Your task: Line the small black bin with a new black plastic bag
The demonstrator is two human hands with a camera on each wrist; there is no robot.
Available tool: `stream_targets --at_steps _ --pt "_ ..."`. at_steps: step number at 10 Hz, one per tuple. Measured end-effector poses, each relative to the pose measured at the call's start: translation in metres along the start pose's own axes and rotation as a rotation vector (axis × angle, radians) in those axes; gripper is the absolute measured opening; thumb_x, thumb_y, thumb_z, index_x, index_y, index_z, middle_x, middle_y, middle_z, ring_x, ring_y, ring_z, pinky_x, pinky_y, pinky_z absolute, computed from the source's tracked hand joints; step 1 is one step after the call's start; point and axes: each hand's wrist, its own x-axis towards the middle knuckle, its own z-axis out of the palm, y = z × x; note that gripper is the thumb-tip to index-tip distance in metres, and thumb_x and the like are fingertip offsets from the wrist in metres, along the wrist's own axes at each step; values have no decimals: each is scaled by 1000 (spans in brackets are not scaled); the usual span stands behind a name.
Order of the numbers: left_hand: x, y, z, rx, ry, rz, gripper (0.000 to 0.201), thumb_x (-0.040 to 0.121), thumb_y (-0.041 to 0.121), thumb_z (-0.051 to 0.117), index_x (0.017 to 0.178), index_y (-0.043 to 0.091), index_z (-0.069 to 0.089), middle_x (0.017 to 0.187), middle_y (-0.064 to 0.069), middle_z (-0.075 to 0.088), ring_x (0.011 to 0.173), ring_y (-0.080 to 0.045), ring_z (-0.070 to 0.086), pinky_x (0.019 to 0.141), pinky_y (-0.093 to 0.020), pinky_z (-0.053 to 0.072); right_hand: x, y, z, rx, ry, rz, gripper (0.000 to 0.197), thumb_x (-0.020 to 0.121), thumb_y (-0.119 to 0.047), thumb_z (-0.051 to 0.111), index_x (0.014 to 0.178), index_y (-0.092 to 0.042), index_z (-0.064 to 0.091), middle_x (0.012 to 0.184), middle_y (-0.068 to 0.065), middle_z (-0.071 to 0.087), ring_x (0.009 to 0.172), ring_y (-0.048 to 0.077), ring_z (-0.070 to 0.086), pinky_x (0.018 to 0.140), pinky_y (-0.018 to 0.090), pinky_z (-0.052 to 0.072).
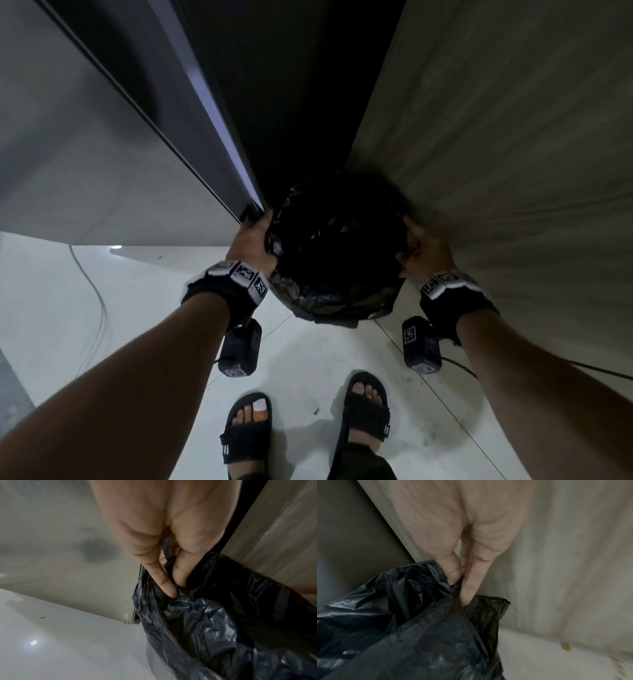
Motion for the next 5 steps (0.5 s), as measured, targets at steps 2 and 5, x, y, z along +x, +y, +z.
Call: stream_targets --at_steps 2,5 --pt "8 11 -2 10 84 21 75 83 12 62 150 22 29 143 -20 42 129 -35 47 109 -34 39 27 -14 1 -31 3 -10 72 83 7 51 142 -34 40 117 11 66 106 33 62 91 53 53" --pt "-40 37 -40 49 98 3 73 81 22 62 147 24 32 150 -9 37 133 -31 46 108 -38 42 -23 -48 -27 -118 52 -93 64 71 -16 58 132 -33 47 118 14 65 99 27 67 86 34 55"
